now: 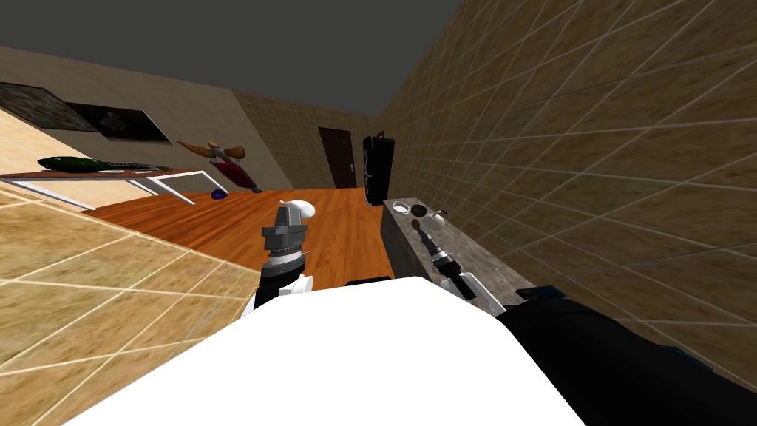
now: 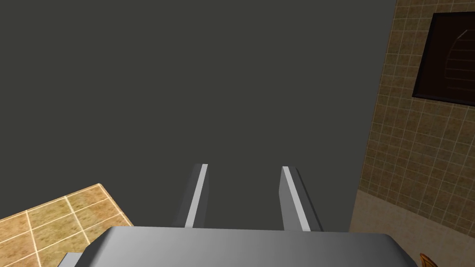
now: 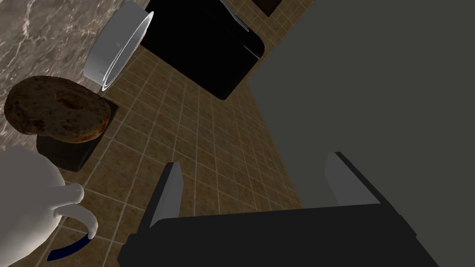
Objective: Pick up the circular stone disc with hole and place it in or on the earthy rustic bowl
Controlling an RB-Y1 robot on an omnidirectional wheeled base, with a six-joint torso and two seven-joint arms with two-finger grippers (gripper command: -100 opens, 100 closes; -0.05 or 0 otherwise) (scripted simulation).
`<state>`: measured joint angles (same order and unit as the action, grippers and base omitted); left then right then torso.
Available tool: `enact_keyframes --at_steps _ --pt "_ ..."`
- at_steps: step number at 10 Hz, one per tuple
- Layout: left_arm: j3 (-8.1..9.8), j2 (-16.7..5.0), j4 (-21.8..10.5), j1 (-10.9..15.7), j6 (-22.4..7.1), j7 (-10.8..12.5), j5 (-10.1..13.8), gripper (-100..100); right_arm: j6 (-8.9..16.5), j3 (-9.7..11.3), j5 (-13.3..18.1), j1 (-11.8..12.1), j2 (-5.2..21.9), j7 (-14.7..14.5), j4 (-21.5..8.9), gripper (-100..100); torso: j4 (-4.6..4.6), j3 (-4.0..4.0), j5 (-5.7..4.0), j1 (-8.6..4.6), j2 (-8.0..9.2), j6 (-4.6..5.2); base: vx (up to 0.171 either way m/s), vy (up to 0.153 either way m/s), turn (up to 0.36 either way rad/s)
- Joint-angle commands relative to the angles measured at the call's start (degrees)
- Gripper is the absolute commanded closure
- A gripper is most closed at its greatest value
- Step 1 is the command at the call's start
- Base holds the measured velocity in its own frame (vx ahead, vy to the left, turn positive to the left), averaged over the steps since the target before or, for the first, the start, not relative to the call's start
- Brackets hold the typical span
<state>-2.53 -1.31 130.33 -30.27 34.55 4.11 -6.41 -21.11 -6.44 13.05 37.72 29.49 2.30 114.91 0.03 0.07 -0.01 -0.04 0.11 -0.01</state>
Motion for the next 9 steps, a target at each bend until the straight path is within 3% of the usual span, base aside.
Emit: enact_keyframes --at_steps 1,9 --pt "0.0 0.0 0.0 0.0 0.0 0.0 0.0 0 0.5 -0.2 0.3 0.2 1.7 0.0 -0.8 -100 0.0 0.0 0.0 0.0 0.0 0.0 -0.023 -0.002 0.038" --pt "0.0 0.0 0.0 0.0 0.0 0.0 0.0 0 4.6 -1.2 5.0 2.9 15.8 -1.6 -11.5 -100 -0.02 -0.07 0.0 -0.08 -0.13 -0.03 -0.02 0.005 0.104"
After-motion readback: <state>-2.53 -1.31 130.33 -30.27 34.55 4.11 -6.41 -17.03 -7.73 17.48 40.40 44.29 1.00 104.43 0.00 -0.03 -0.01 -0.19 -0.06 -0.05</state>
